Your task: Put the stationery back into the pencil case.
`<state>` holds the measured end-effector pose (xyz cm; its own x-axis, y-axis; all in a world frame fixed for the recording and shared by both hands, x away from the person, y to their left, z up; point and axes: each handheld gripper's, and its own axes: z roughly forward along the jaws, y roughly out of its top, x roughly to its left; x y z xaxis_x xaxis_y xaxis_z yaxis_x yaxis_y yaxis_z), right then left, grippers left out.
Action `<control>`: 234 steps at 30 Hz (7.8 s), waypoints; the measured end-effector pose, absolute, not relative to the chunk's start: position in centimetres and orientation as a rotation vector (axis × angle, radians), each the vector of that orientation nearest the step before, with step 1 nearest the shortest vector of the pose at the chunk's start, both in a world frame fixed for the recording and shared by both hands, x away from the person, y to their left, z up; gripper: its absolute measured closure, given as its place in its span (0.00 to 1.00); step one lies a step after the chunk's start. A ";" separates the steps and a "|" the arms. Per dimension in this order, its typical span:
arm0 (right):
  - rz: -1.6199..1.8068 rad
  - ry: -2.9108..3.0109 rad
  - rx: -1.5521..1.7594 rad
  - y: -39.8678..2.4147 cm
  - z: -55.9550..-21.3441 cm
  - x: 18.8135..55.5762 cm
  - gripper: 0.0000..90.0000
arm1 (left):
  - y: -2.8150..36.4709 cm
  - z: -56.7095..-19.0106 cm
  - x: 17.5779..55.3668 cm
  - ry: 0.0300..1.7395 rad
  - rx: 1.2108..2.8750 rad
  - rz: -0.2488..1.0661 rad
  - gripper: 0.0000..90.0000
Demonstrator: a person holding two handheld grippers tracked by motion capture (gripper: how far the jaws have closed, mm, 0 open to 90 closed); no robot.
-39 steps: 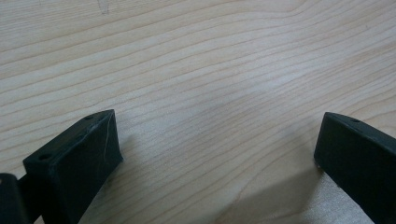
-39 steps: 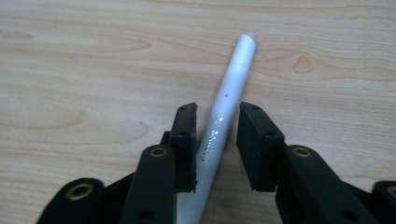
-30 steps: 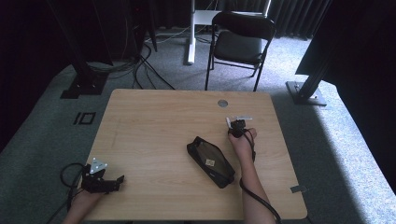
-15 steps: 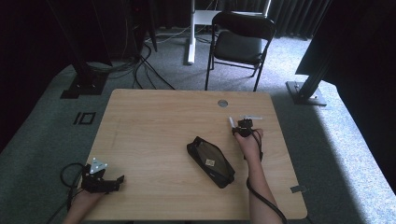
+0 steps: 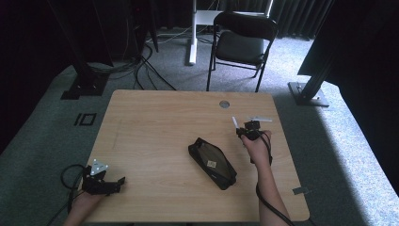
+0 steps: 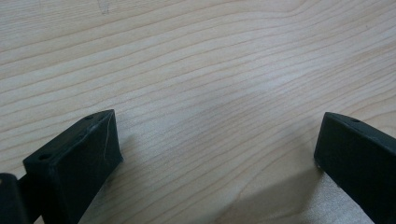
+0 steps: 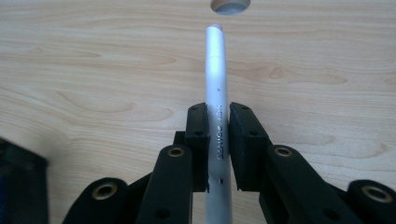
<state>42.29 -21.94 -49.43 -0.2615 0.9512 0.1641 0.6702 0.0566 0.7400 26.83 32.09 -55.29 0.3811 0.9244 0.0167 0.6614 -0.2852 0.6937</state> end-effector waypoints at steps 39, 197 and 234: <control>1.254 2.101 1.358 -18.1 -43.9 35.3 0.87 | 32.1 -55.3 26.8 1.358 2.044 0.567 0.01; 1.223 2.205 1.226 -18.0 -44.9 34.4 0.51 | 32.1 -55.3 26.8 1.358 2.043 0.568 0.01; 1.149 2.070 1.409 -23.2 -49.9 33.5 0.43 | 32.1 -55.3 26.8 1.358 2.043 0.569 0.01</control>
<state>33.45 -23.19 -49.92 -0.4223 0.8975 0.1272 0.5828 0.1613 0.7965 26.83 32.09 -55.30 0.3806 0.9246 0.0172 0.6609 -0.2850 0.6943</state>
